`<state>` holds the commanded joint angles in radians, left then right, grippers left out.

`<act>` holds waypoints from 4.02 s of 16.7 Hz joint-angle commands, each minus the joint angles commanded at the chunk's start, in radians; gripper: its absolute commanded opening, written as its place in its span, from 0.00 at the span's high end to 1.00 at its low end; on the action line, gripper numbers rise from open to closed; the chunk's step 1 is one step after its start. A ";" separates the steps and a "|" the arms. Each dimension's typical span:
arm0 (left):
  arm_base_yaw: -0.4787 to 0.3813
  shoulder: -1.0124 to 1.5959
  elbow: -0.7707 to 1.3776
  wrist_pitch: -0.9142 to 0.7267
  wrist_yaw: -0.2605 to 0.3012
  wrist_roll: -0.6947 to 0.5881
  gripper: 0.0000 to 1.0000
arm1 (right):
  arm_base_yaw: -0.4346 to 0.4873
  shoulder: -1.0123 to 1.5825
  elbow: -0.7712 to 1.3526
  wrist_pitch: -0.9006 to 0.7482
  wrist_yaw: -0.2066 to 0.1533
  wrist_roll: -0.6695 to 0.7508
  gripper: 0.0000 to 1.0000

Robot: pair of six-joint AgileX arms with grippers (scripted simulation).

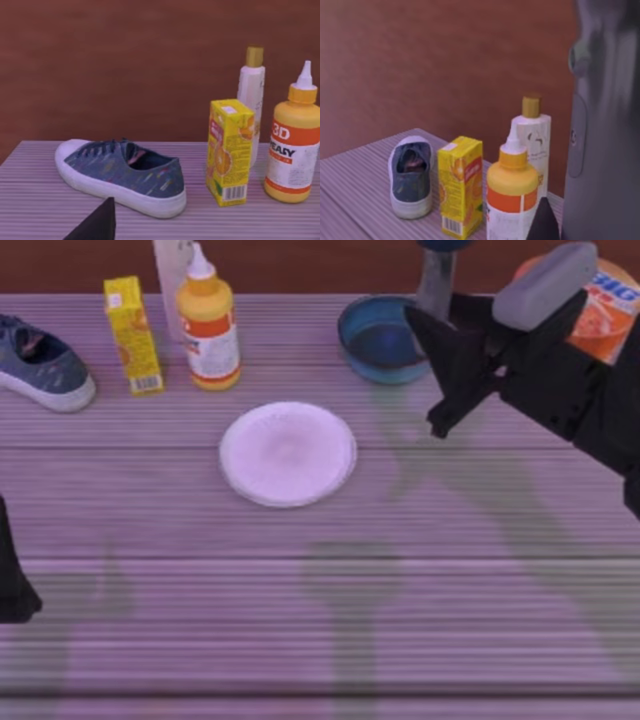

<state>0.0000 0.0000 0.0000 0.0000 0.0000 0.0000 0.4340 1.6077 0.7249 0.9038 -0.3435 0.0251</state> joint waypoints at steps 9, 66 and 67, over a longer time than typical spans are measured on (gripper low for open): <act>0.000 0.000 0.000 0.000 0.000 0.000 0.00 | 0.192 -0.016 0.047 -0.044 0.188 0.007 1.00; -0.637 1.533 0.938 0.570 0.162 0.003 0.53 | 0.192 -0.016 0.047 -0.044 0.188 0.007 1.00; -0.637 1.533 0.938 0.570 0.162 0.003 0.60 | 0.192 -0.016 0.047 -0.044 0.188 0.007 1.00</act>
<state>-0.6374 1.5331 0.9378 0.5704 0.1621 0.0025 0.6263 1.5916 0.7722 0.8602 -0.1553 0.0319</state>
